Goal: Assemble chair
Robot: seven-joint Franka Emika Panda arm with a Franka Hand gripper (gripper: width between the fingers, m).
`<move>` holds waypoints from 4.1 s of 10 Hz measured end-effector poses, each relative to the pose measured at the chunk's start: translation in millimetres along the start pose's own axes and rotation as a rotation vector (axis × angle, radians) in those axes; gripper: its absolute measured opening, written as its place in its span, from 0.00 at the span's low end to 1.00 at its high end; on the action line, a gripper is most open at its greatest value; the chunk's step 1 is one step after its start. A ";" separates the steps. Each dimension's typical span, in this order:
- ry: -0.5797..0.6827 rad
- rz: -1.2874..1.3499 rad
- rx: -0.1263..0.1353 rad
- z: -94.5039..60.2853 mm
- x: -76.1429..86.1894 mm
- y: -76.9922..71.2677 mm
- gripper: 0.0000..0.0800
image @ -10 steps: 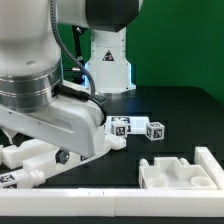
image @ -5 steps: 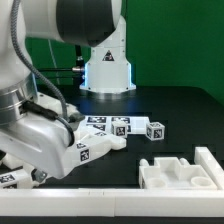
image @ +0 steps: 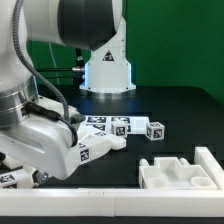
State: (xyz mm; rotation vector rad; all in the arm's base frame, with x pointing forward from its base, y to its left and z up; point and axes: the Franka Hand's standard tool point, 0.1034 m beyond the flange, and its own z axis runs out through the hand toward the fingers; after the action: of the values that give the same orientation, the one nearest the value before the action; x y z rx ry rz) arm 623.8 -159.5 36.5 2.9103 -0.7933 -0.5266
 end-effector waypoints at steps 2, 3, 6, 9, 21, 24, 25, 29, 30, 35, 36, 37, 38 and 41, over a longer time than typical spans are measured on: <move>0.011 -0.016 0.002 8.2 1.4 0.3 0.81; 0.017 -0.019 0.003 11.1 1.7 -0.5 0.81; 0.019 -0.039 0.001 19.9 2.1 -0.3 0.75; -0.016 -0.036 -0.010 22.6 -5.2 3.2 0.52; -0.055 -0.060 -0.032 -36.6 -79.8 -48.5 0.36; -0.029 -0.043 -0.039 -38.4 -82.3 -57.9 0.36; 0.016 -0.057 -0.050 -42.2 -100.0 -77.8 0.36; 0.046 -0.011 -0.083 -31.1 -182.7 -134.4 0.36; 0.043 -0.018 -0.081 -30.3 -181.4 -133.2 0.36; 0.094 0.098 -0.052 -0.3 -243.5 -157.5 0.36; 0.106 0.108 -0.061 10.9 -262.2 -166.2 0.36; 0.107 0.099 -0.071 14.1 -270.8 -172.7 0.36; 0.105 0.089 -0.066 12.6 -267.0 -171.2 0.36; 0.106 0.090 -0.067 15.4 -266.9 -171.2 0.36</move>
Offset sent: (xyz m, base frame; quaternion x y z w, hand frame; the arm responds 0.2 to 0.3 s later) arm -0.0059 -0.0039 -0.0134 -0.0157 0.0321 -0.0268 0.9990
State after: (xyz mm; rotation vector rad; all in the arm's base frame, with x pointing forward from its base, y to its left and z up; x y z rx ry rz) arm 484.9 123.3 75.5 2.7989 -0.8693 -0.3801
